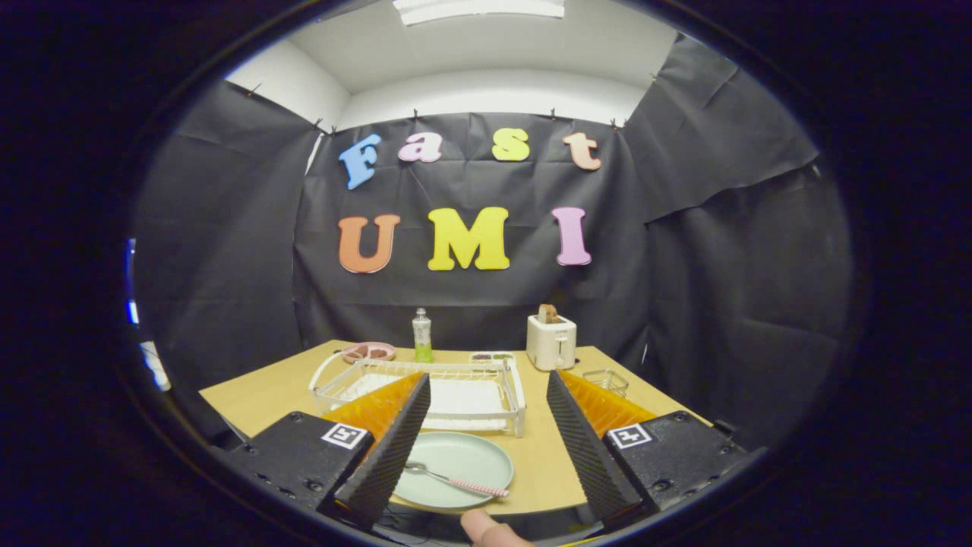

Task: Take the plate from the dish rack, then take the spoon from the basket and place it into the plate.

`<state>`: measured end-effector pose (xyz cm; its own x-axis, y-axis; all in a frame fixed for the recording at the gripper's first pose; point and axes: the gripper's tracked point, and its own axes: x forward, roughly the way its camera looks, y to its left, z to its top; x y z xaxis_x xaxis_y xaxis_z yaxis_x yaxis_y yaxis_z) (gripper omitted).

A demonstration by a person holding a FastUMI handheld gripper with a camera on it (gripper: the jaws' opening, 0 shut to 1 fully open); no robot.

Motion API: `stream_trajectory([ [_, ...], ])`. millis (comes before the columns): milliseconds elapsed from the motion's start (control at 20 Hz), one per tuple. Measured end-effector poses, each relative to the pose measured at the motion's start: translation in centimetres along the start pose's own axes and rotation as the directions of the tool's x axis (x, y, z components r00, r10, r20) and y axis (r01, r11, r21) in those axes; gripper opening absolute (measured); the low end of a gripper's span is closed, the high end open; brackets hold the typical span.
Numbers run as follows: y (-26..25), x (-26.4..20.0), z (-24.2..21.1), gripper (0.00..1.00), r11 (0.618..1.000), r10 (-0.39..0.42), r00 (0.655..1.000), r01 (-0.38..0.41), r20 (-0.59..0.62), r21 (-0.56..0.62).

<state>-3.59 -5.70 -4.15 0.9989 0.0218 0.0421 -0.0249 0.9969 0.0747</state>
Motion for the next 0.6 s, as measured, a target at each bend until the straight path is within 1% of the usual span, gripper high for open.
stream_trajectory([
  [150, -0.7, -1.4, 1.0, 0.99, 1.0, -0.003, 1.0, 0.002, 0.011, 0.03],
  [400, -1.0, -2.3, 1.2, 0.99, 1.0, -0.022, 1.0, 0.022, -0.003, -0.017],
  [600, -0.1, -2.6, 1.0, 0.99, 0.999, 0.006, 1.0, -0.006, -0.017, -0.035],
])
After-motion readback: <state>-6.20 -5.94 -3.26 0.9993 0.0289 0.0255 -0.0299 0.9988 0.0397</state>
